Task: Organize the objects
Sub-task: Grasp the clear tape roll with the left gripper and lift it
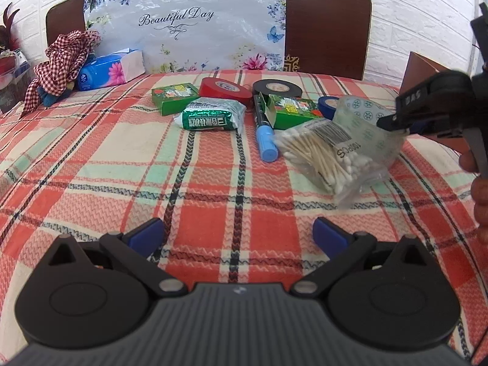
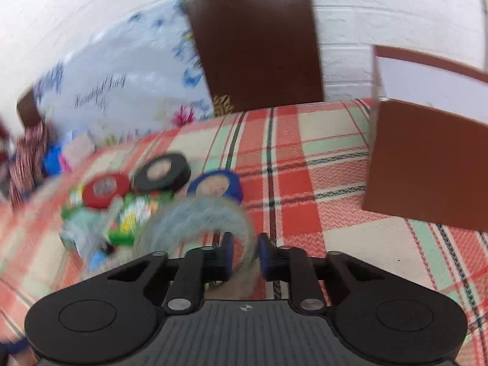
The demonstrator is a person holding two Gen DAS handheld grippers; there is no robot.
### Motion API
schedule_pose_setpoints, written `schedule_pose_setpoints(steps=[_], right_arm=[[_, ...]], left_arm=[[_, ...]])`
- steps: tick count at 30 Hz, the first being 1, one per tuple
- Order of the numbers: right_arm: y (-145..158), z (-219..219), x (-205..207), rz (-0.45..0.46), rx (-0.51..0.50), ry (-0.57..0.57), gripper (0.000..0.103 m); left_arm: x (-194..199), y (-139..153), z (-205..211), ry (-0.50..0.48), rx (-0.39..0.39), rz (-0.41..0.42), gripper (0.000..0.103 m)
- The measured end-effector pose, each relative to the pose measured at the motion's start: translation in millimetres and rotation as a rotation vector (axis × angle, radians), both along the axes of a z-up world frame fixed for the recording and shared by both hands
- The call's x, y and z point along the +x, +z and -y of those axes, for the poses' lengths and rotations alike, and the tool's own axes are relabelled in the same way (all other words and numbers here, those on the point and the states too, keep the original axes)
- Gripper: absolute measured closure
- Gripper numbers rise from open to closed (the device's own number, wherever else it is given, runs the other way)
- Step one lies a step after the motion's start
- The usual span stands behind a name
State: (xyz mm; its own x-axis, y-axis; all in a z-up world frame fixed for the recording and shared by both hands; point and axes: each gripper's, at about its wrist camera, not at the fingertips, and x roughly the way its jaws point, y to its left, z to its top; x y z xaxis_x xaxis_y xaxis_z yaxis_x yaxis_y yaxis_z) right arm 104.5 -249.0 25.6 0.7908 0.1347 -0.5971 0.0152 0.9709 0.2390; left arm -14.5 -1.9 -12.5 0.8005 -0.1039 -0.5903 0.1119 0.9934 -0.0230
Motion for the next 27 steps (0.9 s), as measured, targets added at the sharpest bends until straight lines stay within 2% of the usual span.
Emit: schedule_pose_setpoints(steps=[1,5,7,9,10,11,12,13,14,15,16,18,21,23,25,27], right_arm=[[6.0,5.1,-5.1,0.016,0.002,-0.008,0.089],[35.3,34.4,-41.5,0.096,-0.108,-0.035,0.09],[40.9,55.6,-60.8,0.065,-0.144,-0.022,0.09],[35.4,75.0,-77.5,-0.014,-0.168,0.007,0.085],[31.2,83.4,-86.9,-0.05,-0.172,0.014,0.081],[29.2,91.8,-99.2,-0.048,-0.175,0.0,0.078],[29.9,100.2,-114.5,-0.016,-0.173,-0.018,0.058],[31.3,107.0,-129.3,0.03,-0.169,-0.035,0.032],[33.2,112.0,-143.8,0.087,-0.165,-0.053,0.025],[33.8,114.0,-156.5,0.142,-0.166,-0.066,0.022],[32.9,114.9,-165.7,0.183,-0.167,-0.065,0.022],[26.0,111.5,-171.5,0.206,-0.17,-0.05,0.023],[8.5,101.6,-158.5,0.136,-0.155,0.008,0.024],[2.1,95.4,-147.9,0.109,-0.163,0.055,0.024],[-1.7,85.5,-136.5,0.098,-0.23,0.091,0.022],[-5.4,78.7,-125.8,0.089,-0.267,0.135,0.017]], left_arm=[[-0.2,0.2,-0.9,-0.002,-0.006,0.001,0.0],[0.0,1.1,-1.4,-0.009,-0.013,0.001,0.0],[0.4,2.9,-2.2,-0.021,-0.014,-0.006,0.0],[2.1,8.9,-1.7,-0.049,-0.019,-0.035,0.0],[3.8,14.6,-1.1,-0.071,-0.046,-0.057,0.0],[6.1,22.6,-0.2,-0.093,-0.095,-0.075,0.0],[8.6,32.2,2.9,-0.121,-0.146,-0.084,0.0],[11.9,43.2,9.7,-0.159,-0.182,-0.085,0.0],[14.5,54.3,20.6,-0.203,-0.196,-0.076,0.0],[17.9,64.8,33.9,-0.248,-0.193,-0.066,0.002],[21.0,73.3,50.3,-0.292,-0.184,-0.06,0.008],[28.8,84.1,81.7,-0.379,-0.186,-0.071,0.012],[39.0,90.2,130.9,-0.488,-0.168,-0.134,0.02],[41.3,89.2,160.7,-0.538,-0.113,-0.154,0.032],[44.3,85.9,183.3,-0.548,-0.041,-0.173,0.037],[54.7,74.3,202.1,-0.55,0.002,-0.241,0.042]])
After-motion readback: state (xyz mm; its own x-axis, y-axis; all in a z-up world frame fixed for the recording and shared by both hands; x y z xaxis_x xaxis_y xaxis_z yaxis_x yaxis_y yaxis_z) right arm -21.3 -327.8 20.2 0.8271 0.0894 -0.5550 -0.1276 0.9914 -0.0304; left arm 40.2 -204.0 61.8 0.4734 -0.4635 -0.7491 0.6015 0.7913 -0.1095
